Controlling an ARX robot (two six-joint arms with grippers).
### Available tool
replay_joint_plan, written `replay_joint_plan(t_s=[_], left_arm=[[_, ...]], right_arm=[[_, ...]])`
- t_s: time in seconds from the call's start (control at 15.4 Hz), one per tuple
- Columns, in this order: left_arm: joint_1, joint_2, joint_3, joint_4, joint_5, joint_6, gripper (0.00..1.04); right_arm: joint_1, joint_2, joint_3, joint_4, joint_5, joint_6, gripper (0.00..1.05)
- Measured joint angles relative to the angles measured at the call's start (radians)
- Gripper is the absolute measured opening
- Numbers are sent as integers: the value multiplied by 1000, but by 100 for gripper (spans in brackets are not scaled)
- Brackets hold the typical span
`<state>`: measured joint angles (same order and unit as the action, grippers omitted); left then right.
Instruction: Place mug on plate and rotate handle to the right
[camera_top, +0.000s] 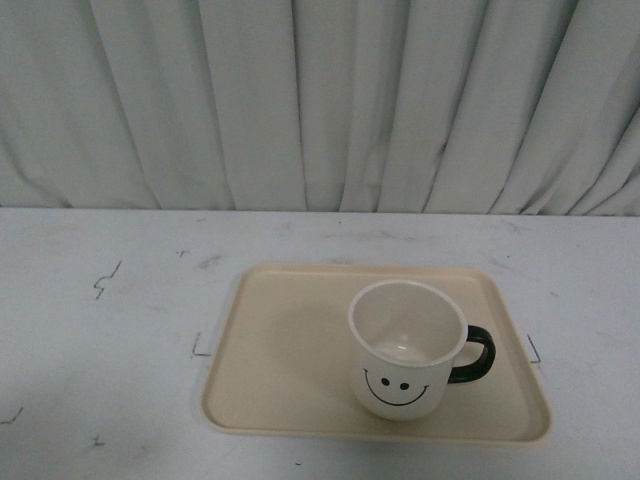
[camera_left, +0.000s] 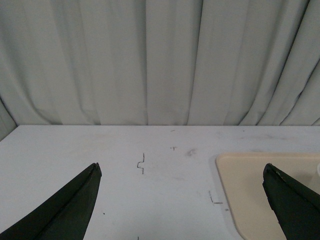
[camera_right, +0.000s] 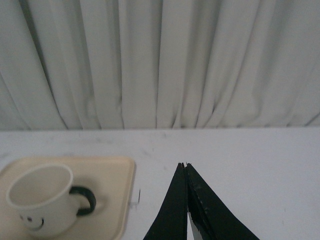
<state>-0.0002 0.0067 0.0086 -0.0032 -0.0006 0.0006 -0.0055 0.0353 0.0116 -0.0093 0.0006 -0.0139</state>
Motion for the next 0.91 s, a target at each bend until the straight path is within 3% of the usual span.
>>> replay_joint_plan(t_s=[0.19,0.65,0.71,0.91], left_arm=[[0,0,0,0,1,0,98],[0,0,0,0,0,0,98],[0,0,0,0,0,0,98],[0,0,0,0,1,0,98]], right_arm=[[0,-31,0,5,-1,0,5],[0,-32,0,6,-1,0,94],[0,-32,0,6,-1,2,100],[0,-32,0,5,-1,3,98]])
